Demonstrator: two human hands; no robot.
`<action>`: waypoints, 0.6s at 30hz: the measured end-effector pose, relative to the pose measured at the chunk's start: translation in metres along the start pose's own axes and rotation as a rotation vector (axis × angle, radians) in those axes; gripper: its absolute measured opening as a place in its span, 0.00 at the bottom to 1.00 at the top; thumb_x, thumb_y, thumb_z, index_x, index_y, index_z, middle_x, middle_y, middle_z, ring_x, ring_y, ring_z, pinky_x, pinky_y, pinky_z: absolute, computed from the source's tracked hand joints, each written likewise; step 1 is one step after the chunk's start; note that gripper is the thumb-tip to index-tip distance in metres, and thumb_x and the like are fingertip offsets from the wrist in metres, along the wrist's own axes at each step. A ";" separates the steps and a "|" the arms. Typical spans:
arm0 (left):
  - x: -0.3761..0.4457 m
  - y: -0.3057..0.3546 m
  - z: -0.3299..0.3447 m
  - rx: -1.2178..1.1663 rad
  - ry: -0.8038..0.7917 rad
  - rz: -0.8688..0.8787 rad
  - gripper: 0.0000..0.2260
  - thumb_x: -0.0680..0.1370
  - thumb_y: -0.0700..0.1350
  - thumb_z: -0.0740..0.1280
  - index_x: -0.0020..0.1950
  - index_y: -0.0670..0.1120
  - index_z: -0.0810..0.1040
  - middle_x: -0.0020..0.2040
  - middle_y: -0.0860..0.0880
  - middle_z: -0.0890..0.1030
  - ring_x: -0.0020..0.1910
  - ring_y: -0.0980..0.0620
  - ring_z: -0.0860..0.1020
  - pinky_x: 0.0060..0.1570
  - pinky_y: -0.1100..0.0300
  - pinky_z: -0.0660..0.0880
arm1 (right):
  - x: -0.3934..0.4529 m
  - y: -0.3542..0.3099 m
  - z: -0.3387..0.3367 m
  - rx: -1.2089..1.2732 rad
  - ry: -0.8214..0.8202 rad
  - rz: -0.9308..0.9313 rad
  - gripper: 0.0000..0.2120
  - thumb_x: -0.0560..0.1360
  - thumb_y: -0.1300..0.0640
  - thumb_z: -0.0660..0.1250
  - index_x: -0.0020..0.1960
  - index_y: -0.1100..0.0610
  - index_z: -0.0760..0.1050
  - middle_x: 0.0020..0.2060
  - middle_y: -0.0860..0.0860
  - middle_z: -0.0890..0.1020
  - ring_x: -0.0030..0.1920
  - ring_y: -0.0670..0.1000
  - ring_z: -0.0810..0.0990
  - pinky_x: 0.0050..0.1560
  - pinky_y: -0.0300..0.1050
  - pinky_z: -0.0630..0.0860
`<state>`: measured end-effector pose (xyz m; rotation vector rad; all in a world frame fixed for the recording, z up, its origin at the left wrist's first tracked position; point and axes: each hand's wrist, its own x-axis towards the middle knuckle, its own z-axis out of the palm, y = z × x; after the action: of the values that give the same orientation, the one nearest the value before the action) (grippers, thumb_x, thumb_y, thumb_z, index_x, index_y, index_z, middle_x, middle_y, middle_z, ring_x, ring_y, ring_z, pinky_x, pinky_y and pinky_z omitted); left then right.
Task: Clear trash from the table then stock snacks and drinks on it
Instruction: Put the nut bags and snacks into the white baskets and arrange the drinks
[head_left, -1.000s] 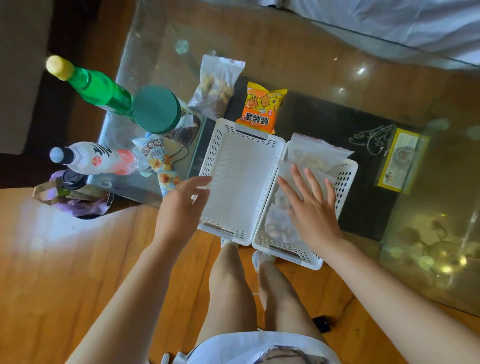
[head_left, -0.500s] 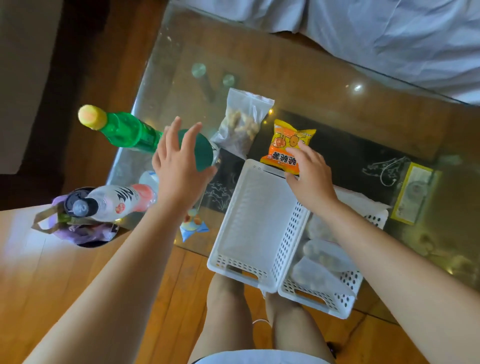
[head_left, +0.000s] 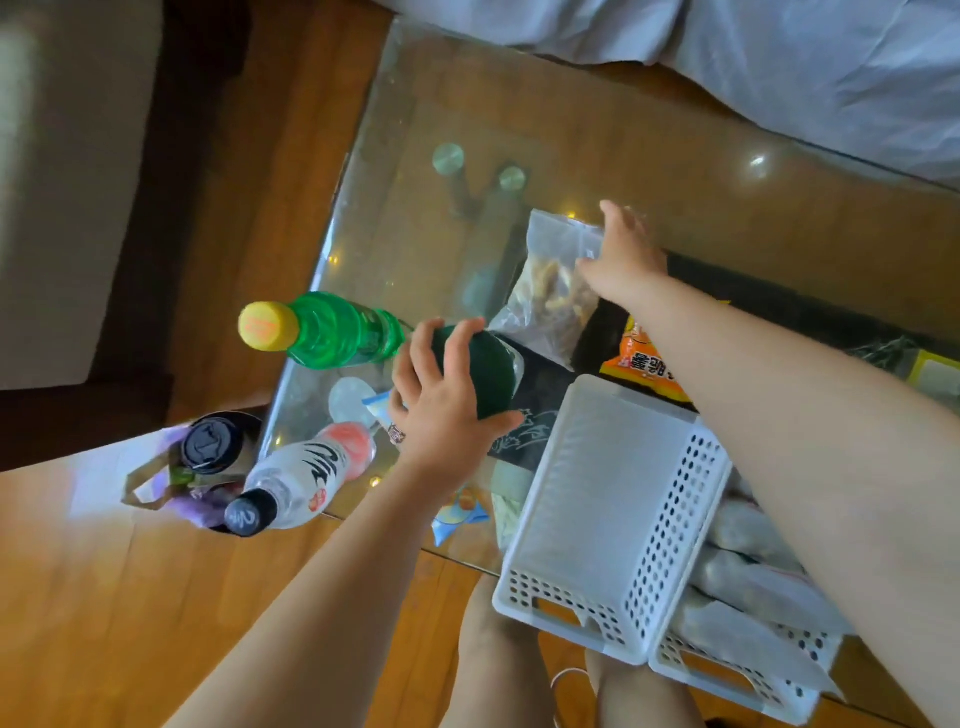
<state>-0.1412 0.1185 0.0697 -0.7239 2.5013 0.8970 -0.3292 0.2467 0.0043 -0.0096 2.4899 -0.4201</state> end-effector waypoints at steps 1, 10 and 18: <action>0.000 0.000 0.000 0.003 0.002 0.002 0.39 0.65 0.49 0.75 0.69 0.61 0.56 0.72 0.54 0.50 0.70 0.55 0.47 0.66 0.41 0.56 | 0.004 -0.001 0.000 0.012 0.001 0.033 0.28 0.76 0.56 0.62 0.73 0.54 0.55 0.71 0.56 0.64 0.71 0.58 0.63 0.67 0.56 0.64; 0.003 0.000 -0.004 0.035 -0.046 -0.027 0.40 0.66 0.49 0.75 0.70 0.61 0.55 0.70 0.58 0.47 0.70 0.53 0.46 0.67 0.40 0.55 | -0.031 0.001 -0.002 0.229 0.030 0.100 0.16 0.76 0.67 0.54 0.30 0.62 0.67 0.30 0.56 0.69 0.42 0.59 0.68 0.36 0.45 0.65; 0.002 0.021 -0.011 0.130 -0.031 -0.150 0.40 0.66 0.47 0.76 0.71 0.57 0.57 0.74 0.48 0.51 0.73 0.43 0.49 0.70 0.45 0.53 | -0.108 -0.001 -0.046 0.942 0.000 0.070 0.10 0.76 0.67 0.59 0.52 0.68 0.78 0.51 0.67 0.80 0.43 0.56 0.78 0.56 0.55 0.77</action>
<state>-0.1570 0.1241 0.0862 -0.8343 2.4149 0.6817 -0.2673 0.2703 0.1009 0.4458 2.0536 -1.4964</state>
